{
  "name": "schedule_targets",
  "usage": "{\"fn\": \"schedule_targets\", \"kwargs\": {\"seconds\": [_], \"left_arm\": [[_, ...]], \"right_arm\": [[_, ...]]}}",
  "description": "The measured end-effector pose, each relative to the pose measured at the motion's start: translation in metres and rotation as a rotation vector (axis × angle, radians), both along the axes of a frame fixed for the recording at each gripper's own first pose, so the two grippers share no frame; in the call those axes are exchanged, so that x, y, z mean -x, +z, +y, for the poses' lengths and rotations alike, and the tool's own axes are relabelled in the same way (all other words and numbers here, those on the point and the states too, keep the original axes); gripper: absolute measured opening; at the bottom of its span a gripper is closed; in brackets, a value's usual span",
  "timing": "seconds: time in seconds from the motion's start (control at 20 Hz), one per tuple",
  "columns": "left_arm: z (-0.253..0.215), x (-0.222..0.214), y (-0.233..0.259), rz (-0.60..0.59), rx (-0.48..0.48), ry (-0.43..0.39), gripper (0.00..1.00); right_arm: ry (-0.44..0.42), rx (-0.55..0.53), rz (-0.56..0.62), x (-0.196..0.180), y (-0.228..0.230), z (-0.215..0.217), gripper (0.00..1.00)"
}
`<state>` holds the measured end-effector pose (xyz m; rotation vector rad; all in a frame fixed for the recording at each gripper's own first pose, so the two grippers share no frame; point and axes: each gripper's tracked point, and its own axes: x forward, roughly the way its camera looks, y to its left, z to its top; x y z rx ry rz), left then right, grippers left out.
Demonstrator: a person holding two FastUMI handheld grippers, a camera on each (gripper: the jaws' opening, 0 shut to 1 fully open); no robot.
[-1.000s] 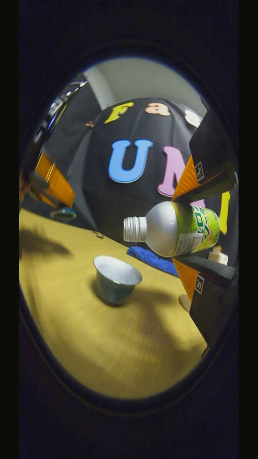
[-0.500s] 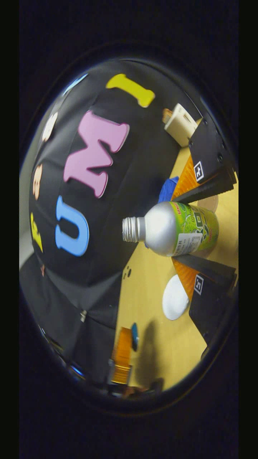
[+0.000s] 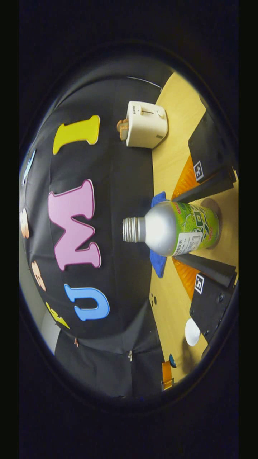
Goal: Open the teacup lid with one hand, grasp the water bottle and pour water into the teacup with the other hand; after pouring, place the water bottle on the coaster and then close the teacup lid.
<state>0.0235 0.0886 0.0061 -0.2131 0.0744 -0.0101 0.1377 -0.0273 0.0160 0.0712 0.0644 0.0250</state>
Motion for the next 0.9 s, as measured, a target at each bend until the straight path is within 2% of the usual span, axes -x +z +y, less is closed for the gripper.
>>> {"fn": "schedule_targets", "kwargs": {"seconds": [0.15,0.45,0.55,0.6,0.7,0.9], "left_arm": [[-0.001,-0.001,-0.001,0.005,-0.011,-0.001,0.32],[0.000,-0.001,-0.004,0.009,-0.008,-0.001,0.31],[0.000,-0.001,-0.004,0.010,-0.007,-0.002,0.31],[-0.001,0.000,-0.004,0.010,-0.008,-0.004,0.31],[-0.003,-0.001,-0.003,0.008,-0.010,-0.007,0.31],[-0.008,-0.001,-0.001,0.004,-0.016,-0.016,0.32]], "right_arm": [[0.010,0.029,-0.007,-0.005,-0.003,0.002,0.78],[0.029,0.012,0.017,-0.008,-0.011,0.006,0.80],[0.024,0.016,0.040,-0.007,-0.016,0.004,0.85],[0.019,0.019,0.044,-0.006,-0.016,0.001,0.93],[0.021,0.010,0.042,-0.003,-0.013,0.001,0.98],[0.025,-0.001,0.053,0.017,-0.009,-0.001,0.99]]}}
